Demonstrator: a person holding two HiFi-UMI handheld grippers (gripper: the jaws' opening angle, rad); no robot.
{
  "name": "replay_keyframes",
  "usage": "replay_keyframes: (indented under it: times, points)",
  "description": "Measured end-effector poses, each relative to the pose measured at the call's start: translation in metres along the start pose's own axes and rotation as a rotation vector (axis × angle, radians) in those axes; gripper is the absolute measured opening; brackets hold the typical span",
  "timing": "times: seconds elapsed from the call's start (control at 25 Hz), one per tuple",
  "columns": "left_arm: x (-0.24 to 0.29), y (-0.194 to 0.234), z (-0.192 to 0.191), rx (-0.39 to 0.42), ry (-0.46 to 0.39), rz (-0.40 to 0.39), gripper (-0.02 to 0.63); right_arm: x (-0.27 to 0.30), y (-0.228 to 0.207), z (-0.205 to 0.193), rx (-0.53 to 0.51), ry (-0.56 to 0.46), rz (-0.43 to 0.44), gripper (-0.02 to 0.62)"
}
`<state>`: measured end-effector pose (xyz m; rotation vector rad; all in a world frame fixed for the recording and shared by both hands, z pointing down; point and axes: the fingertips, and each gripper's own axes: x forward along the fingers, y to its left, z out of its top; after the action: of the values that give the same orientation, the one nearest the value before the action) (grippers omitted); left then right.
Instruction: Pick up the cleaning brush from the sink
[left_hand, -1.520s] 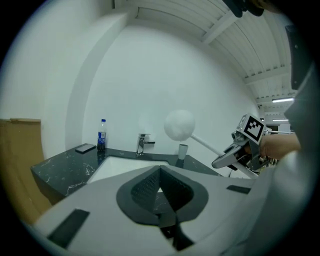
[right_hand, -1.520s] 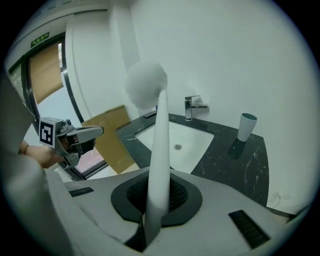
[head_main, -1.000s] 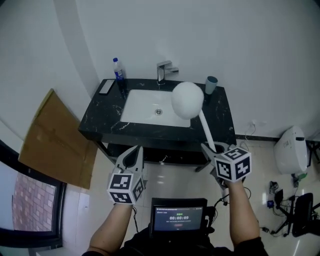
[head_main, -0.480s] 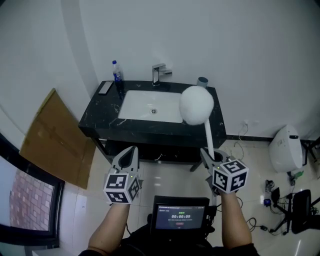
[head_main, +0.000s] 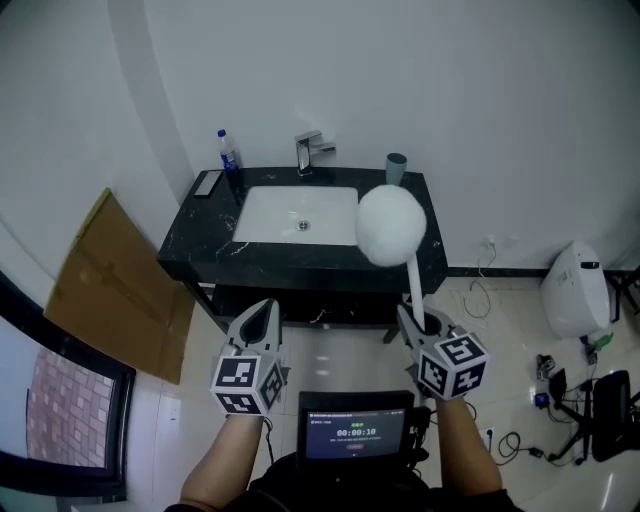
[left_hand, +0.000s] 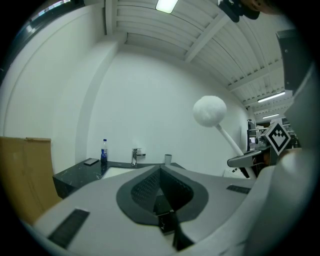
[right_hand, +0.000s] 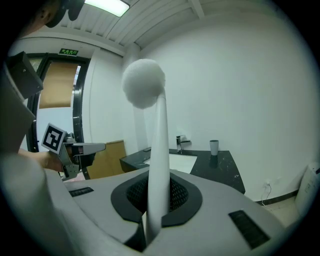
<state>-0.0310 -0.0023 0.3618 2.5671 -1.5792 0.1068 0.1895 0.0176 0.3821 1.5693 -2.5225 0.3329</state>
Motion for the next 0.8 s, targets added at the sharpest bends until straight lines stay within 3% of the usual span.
replay_keyframes:
  times: [0.8]
  points:
    - [0.001, -0.007, -0.008, 0.002, 0.012, -0.008, 0.002, -0.006, -0.002, -0.014, 0.039, -0.073, -0.049, 0.026]
